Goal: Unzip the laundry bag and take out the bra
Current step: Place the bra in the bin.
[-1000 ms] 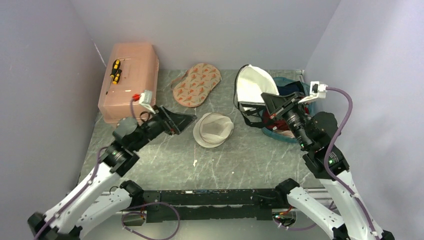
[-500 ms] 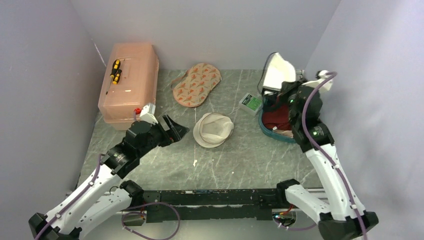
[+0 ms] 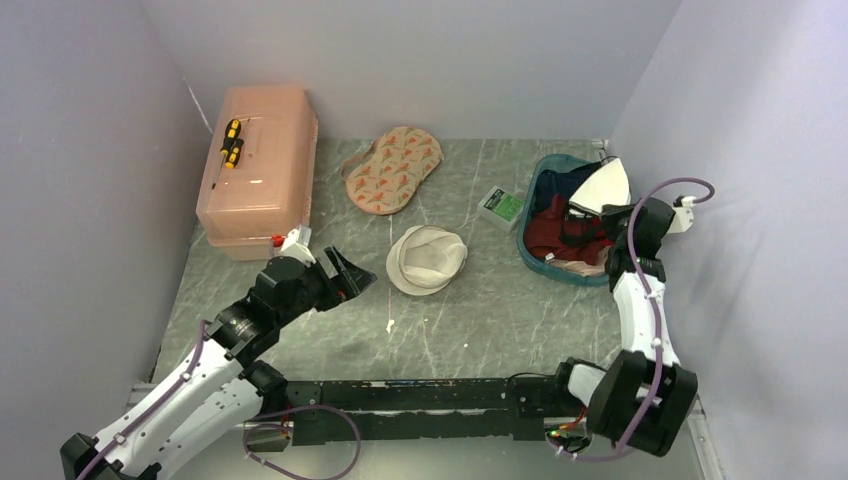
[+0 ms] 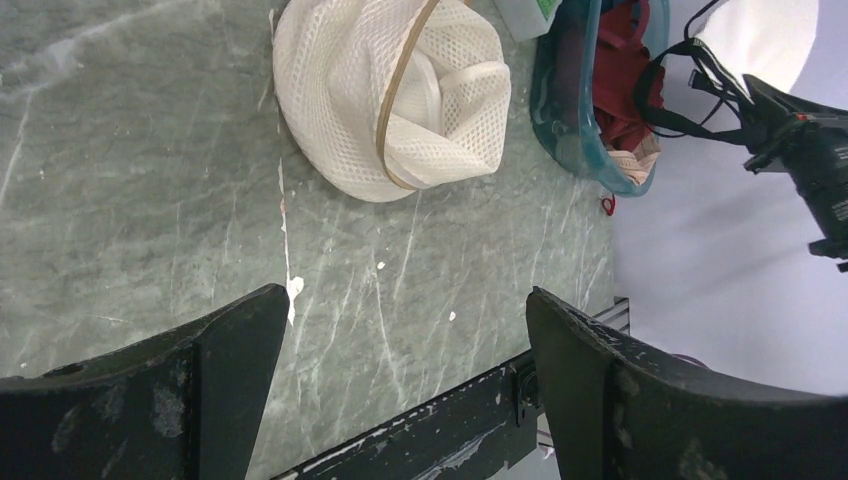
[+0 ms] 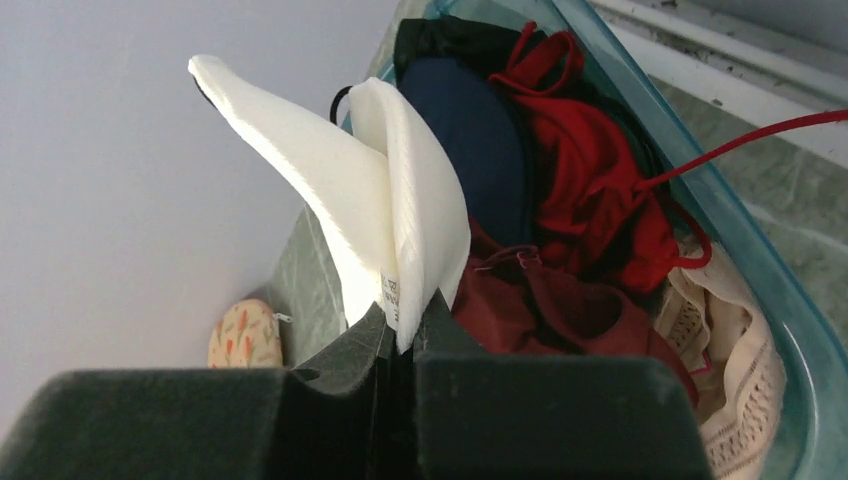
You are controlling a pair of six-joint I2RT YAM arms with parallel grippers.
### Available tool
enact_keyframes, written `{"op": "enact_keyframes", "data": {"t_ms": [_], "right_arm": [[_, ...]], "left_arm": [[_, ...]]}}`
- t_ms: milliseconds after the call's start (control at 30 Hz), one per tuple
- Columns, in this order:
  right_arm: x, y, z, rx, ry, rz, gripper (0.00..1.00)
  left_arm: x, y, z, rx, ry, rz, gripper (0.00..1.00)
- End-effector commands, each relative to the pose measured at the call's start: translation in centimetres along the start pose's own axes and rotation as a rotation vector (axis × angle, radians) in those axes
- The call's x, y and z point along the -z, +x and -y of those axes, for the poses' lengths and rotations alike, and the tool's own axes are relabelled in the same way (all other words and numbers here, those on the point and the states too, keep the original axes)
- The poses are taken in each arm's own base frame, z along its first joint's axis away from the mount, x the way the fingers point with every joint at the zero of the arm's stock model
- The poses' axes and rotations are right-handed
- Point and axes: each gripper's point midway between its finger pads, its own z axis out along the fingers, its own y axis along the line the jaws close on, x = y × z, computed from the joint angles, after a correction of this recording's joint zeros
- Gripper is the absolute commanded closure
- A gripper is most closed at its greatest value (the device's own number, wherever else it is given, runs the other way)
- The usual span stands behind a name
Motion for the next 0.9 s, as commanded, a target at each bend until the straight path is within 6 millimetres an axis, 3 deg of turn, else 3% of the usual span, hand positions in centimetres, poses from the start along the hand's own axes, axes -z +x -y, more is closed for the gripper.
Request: {"op": "enact_keyframes", "data": {"t_ms": [0,100,200,367,533,767,800,867], "right_arm": [[-1.0,-2.1,-5.0,-0.069,-0.28,0.033,1.0],[-2.7,-2.9,-5.9,-0.115,-0.299,0.033,1.0],[-5.5,-2.8,-5.6,-0.133,-0.255,-0.017,1.0],[-9.7,-0.5,-2.8,-0.148,-0.125,-0.12,1.0],[-11.5,1.6,-0.9,-0.143,-0.042,-0.207,1.0],[-11.2,2.8,1.8,-0.098,0.079,-0.254,1.0],[-11.1,3.1,2.1,-0.088,0.094,-0.264,0.93],[-10.8,3.3,2.8,-0.073,0.123,-0.273,0.7]], "left_arm": [[-0.1,0.1,0.6,0.022,0.035,-0.005,0.06],[-0.3,0.3,0.2,0.027,0.022,-0.007,0.06],[-0.4,0.2,-0.2,0.024,0.007,0.005,0.06],[-0.8,-0.1,-0.6,-0.003,-0.019,0.014,0.06],[-1.4,0.0,-0.7,-0.014,-0.033,-0.001,0.06],[-2.1,0.9,-1.0,0.003,-0.03,-0.034,0.06],[-2.2,1.0,-0.9,0.007,-0.026,-0.039,0.06],[-2.3,1.3,-0.9,0.01,-0.02,-0.053,0.06]]}}
